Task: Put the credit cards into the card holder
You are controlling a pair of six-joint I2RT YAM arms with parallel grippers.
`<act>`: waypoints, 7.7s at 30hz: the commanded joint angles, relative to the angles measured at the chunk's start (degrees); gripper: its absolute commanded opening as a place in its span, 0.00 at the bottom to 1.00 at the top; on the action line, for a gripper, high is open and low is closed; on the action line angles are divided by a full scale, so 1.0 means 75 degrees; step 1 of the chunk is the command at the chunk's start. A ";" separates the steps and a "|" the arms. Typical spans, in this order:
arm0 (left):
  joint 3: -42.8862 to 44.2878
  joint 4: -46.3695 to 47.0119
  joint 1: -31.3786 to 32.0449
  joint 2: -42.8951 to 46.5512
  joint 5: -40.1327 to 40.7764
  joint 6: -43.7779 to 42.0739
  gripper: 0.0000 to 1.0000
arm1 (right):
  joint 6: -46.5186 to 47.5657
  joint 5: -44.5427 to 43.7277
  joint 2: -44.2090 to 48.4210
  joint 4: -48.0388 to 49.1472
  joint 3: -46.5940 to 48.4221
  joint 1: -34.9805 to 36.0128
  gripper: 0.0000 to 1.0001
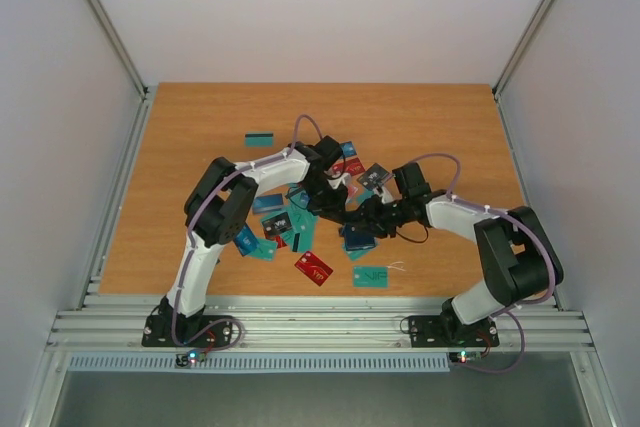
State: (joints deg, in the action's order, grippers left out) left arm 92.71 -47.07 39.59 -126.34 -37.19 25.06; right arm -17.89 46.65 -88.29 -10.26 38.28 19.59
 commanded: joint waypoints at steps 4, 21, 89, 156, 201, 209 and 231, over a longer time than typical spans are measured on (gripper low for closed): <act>0.0025 -0.0157 -0.0009 -0.0284 0.0421 -0.0407 0.07 | 0.0979 -0.0886 0.0272 -0.2047 0.1065 0.0254 0.37; 0.0150 -0.0300 -0.0006 -0.0299 0.0514 -0.0459 0.06 | 0.1565 -0.2215 -0.0471 -0.3703 0.2500 0.1187 0.23; -0.0247 0.0699 -0.0032 0.1006 0.0734 -0.0552 0.14 | 0.1634 -0.2878 -0.1189 -0.3893 0.2829 0.1429 0.01; 0.0230 -0.0298 0.0157 -0.0328 0.0587 -0.1447 0.08 | 0.2033 -0.3877 -0.1342 -0.4491 0.3122 0.1404 0.01; 0.0448 -0.0569 0.0147 -0.0431 0.0833 -0.1453 0.08 | 0.2265 -0.4331 -0.2070 -0.4696 0.3127 0.1269 0.01; 0.0235 -0.0349 0.0121 0.0367 0.0920 -0.1359 0.08 | 0.2256 -0.4229 -0.2235 -0.4742 0.3182 0.1262 0.01; -0.0754 0.1030 0.0024 0.0872 -0.0493 -0.1203 0.12 | 0.2258 -0.3667 -0.1592 -0.4970 0.3617 0.1158 0.15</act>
State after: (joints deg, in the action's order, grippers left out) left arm 86.87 -41.41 39.86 -118.89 -39.72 16.10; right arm -1.37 19.35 -101.62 -46.85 63.59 28.56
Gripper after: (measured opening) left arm 0.116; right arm 0.138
